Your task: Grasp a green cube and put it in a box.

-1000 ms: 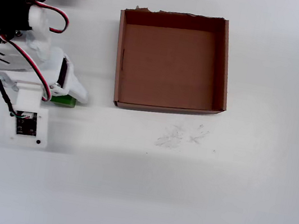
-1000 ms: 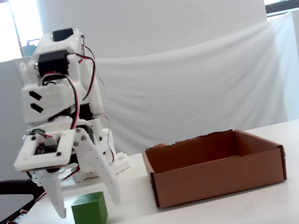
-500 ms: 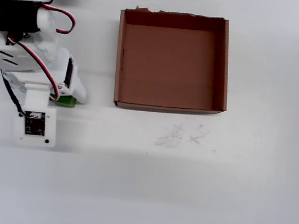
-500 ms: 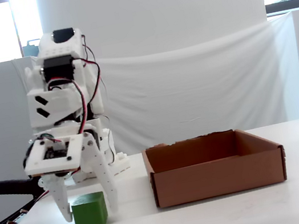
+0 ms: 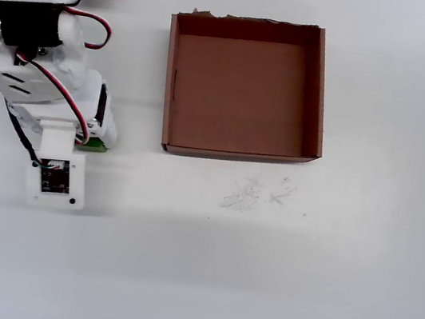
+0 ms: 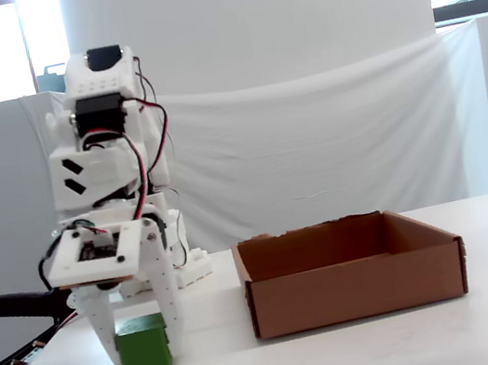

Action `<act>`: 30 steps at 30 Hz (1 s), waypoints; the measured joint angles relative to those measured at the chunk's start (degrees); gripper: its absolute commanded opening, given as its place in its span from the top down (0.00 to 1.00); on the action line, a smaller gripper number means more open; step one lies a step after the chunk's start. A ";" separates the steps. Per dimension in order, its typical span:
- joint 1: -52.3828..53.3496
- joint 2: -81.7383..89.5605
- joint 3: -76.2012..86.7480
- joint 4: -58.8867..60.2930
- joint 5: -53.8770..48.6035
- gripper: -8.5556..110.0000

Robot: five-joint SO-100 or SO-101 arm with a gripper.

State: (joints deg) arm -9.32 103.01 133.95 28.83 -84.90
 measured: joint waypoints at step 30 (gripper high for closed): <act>-3.69 0.00 -23.29 30.06 7.03 0.79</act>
State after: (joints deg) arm -13.01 103.01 110.65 58.89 -77.87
